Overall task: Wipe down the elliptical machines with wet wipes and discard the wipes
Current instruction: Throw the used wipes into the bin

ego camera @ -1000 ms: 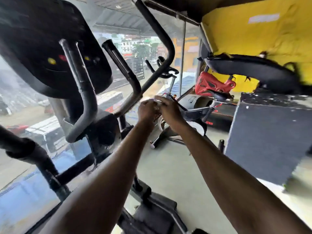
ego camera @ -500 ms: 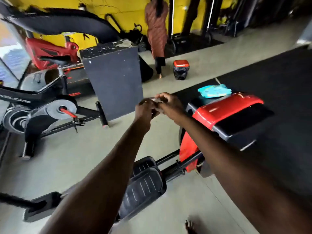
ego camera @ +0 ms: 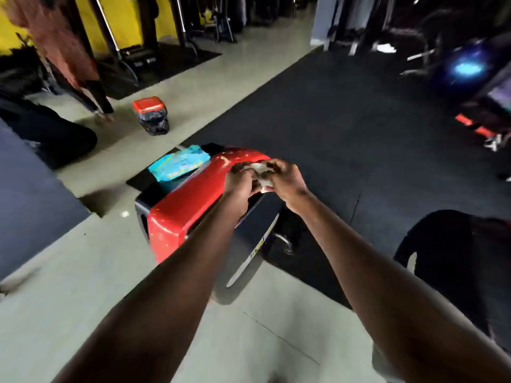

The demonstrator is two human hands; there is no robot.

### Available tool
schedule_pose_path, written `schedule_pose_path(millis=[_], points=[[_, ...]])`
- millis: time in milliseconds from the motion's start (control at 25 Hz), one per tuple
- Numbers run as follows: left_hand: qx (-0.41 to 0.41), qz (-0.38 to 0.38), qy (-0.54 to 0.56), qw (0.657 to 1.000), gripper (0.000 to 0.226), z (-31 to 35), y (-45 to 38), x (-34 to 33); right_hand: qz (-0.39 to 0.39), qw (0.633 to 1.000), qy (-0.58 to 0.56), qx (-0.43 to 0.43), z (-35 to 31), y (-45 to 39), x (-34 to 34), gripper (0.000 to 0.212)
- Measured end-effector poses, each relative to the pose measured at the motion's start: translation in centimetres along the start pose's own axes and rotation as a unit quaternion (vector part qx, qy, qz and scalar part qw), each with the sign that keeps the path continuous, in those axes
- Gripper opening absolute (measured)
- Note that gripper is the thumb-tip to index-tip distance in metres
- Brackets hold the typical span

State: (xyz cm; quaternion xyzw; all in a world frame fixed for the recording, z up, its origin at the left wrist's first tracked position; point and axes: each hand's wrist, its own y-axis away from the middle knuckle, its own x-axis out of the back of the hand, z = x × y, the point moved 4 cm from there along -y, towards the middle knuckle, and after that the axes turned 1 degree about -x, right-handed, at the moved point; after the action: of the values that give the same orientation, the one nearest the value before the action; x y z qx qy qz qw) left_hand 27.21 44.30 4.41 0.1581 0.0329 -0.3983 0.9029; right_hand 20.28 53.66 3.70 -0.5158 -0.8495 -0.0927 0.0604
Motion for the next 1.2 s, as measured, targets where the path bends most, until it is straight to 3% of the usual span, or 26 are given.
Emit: schedule_pose_path(millis=[120, 200, 320, 520, 720, 1200], points=[[-0.013, -0.053, -0.01, 0.998, 0.019, -0.4, -5.4, -7.9, 0.042, 0.999, 0.003, -0.009, 1.0, -6.1, 6.6, 0.015], [-0.017, -0.08, -0.014, 0.997, 0.031, -0.6, -9.8, -12.5, 0.059, 0.998, -0.012, -0.017, 1.6, -10.8, 9.9, 0.01], [-0.002, -0.047, -0.032, 0.998, 0.015, -1.0, -17.7, -18.0, 0.075, 0.997, -0.002, -0.018, 1.4, -18.9, 13.7, 0.011], [0.063, -0.064, -0.01, 0.996, 0.02, 1.1, -29.8, -27.4, 0.09, 0.994, 0.059, -0.007, -0.5, -32.9, 18.9, 0.018], [0.034, -0.105, -0.04, 0.993, 0.016, 4.3, -40.7, -35.1, 0.098, 0.993, 0.065, -0.002, -1.3, -46.9, 24.4, 0.026], [0.046, 0.079, -0.017, 0.996, 0.012, 7.7, -72.8, -47.0, -0.063, 0.997, 0.047, 0.003, -1.2, -85.8, 26.2, 0.02]])
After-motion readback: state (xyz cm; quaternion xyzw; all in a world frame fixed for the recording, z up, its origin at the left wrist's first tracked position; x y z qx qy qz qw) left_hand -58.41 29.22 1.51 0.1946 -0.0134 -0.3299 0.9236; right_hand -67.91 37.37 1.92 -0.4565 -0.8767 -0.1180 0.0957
